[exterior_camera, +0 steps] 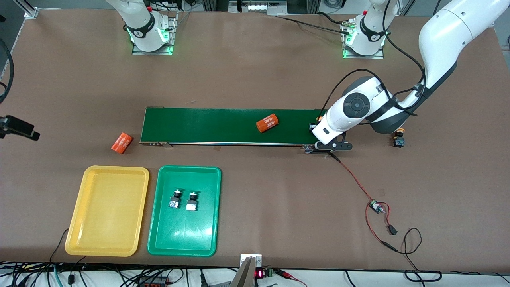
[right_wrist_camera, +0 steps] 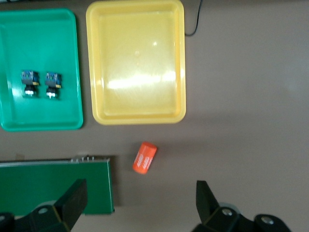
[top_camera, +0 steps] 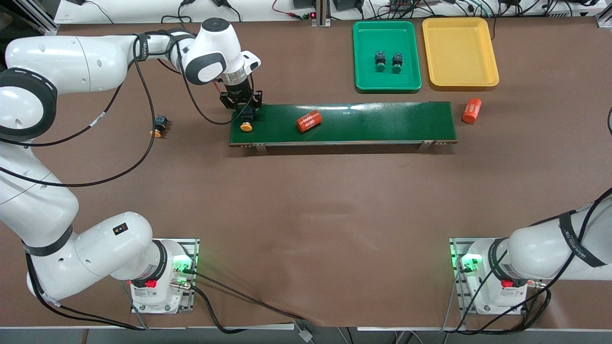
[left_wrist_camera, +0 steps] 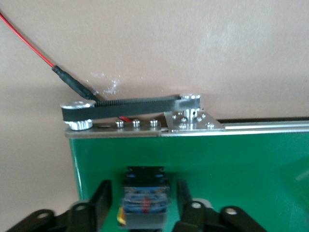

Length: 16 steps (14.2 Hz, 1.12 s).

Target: Sort buttons by color to trays

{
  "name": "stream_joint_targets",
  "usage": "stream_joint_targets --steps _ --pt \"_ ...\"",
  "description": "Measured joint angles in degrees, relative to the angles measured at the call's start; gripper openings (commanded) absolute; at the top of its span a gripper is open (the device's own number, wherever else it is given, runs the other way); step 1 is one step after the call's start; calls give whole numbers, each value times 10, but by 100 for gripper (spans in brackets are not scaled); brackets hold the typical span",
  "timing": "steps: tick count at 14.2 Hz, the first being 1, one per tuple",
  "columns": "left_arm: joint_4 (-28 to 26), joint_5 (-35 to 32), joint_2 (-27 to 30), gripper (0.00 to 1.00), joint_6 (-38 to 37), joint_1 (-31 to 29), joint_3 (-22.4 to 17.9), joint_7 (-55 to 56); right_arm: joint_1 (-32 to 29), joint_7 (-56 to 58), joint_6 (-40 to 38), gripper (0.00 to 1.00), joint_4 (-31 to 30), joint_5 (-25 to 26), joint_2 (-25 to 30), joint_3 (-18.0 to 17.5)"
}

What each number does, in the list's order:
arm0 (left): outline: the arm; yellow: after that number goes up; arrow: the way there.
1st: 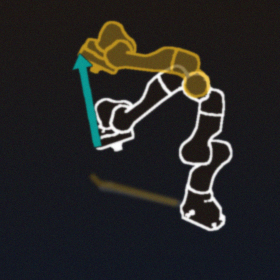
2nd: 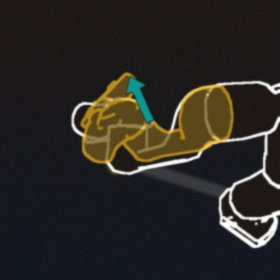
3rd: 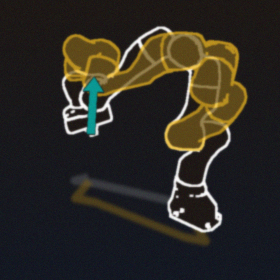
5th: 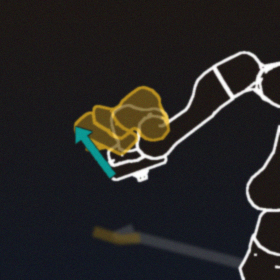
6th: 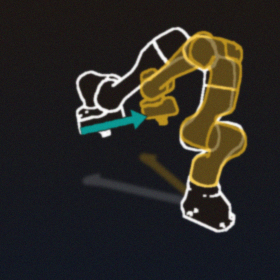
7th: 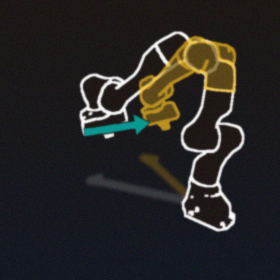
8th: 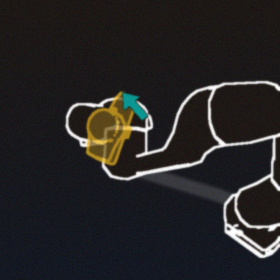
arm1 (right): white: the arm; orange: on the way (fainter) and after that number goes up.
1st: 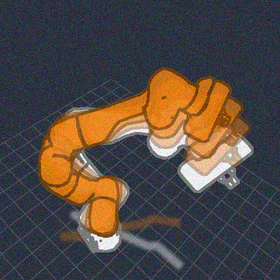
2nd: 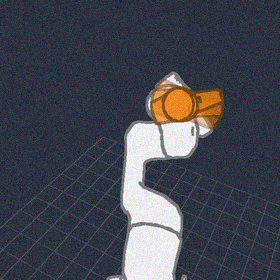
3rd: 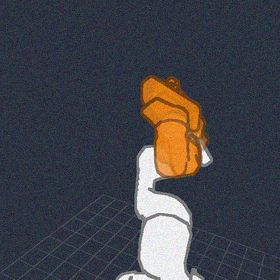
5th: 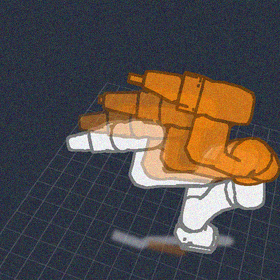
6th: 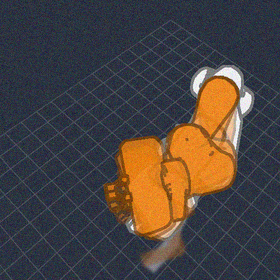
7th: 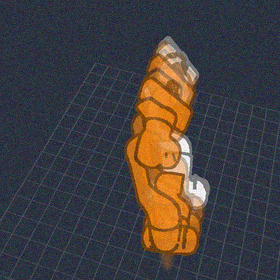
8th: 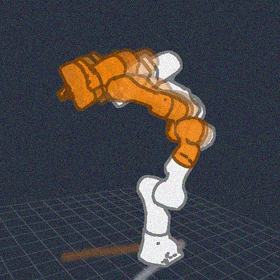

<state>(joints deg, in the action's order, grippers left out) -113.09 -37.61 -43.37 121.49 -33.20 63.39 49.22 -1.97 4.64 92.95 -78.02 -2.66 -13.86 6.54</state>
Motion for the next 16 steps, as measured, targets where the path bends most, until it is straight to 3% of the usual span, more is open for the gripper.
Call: stream_joint_targets --steps 2,5,7,11,16 --pt "27 0 3 100 -31 -7 6 0 1 2 5 100 -42 15 34 -7" --pt "106 0 6 100 -168 -13 18 -9 4 2 83 100 -158 26 96 -13" --pt "143 0 9 100 -238 -18 14 -44 4 2 101 100 -202 26 115 -13" --pt "159 -1 9 100 -264 -75 -22 -171 4 2 108 100 -210 26 116 -13" --pt "158 -1 5 100 -238 -114 -108 -304 2 2 109 100 -186 26 116 -10"
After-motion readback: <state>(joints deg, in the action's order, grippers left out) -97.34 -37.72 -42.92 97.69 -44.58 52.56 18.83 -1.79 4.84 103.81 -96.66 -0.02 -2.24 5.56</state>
